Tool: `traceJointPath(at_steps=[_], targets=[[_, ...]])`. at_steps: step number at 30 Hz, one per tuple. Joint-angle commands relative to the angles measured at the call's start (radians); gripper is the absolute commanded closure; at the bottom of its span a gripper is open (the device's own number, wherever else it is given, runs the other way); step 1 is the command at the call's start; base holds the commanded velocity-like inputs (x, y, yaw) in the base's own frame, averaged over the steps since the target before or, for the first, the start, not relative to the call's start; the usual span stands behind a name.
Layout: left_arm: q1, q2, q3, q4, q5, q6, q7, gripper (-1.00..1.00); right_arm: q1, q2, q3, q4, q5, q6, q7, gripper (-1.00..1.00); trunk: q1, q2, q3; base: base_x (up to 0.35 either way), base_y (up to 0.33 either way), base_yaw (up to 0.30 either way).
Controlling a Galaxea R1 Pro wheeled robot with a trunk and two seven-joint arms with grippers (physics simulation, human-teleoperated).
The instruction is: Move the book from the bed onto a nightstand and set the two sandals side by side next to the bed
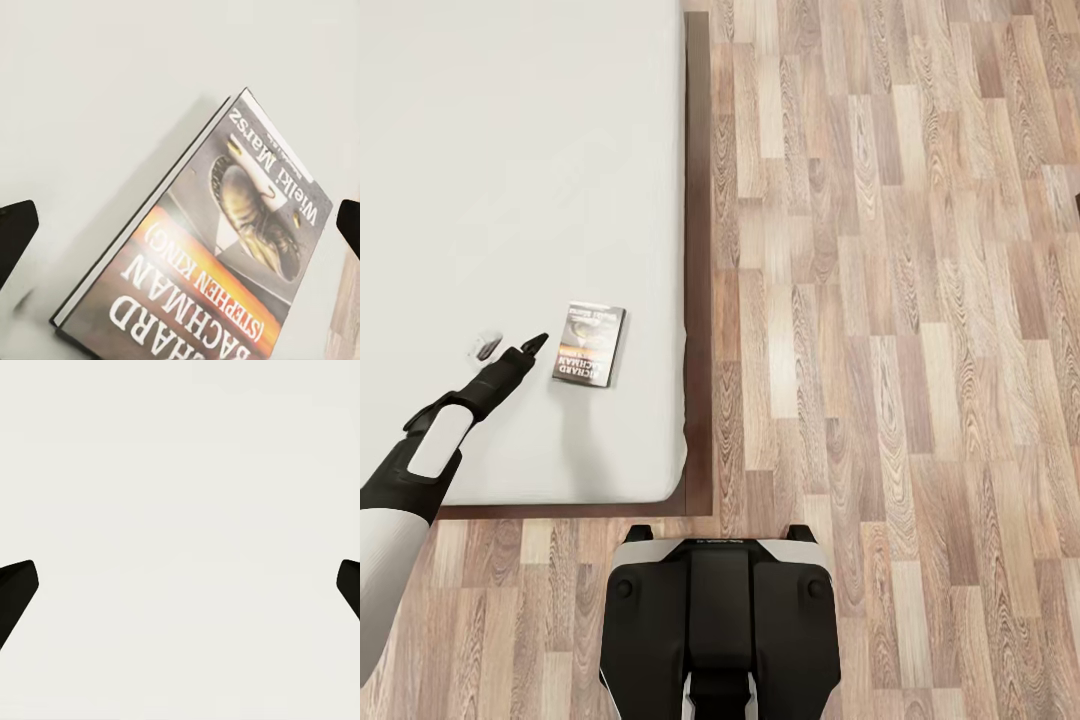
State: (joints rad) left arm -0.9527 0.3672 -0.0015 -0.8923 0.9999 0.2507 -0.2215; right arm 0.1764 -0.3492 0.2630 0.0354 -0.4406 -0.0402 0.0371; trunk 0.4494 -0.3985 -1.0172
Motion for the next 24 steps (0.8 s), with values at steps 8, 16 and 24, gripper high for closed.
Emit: traceJointPath(at_steps=[8,16,24], targets=[[-0.001,-0.013,0.002,0.001,-0.028,0.006,-0.001,-1.0,0.0,0.0,0.008,0.001,-0.01,-0.004,0.004,-1.0,0.001,-0.002,-0.008,0.0,0.0,0.0],[0.0,-0.026,0.002,0.001,-0.035,0.005,-0.001,-1.0,0.0,0.0,0.008,0.001,-0.01,-0.004,0.004,-1.0,0.001,-0.002,-0.01,0.0,0.0,0.0],[0.0,-0.028,0.001,-0.004,-0.036,0.005,0.0,-1.0,0.0,-0.001,0.009,0.001,-0.01,-0.004,0.004,-1.0,0.001,-0.002,-0.011,0.0,0.0,0.0]])
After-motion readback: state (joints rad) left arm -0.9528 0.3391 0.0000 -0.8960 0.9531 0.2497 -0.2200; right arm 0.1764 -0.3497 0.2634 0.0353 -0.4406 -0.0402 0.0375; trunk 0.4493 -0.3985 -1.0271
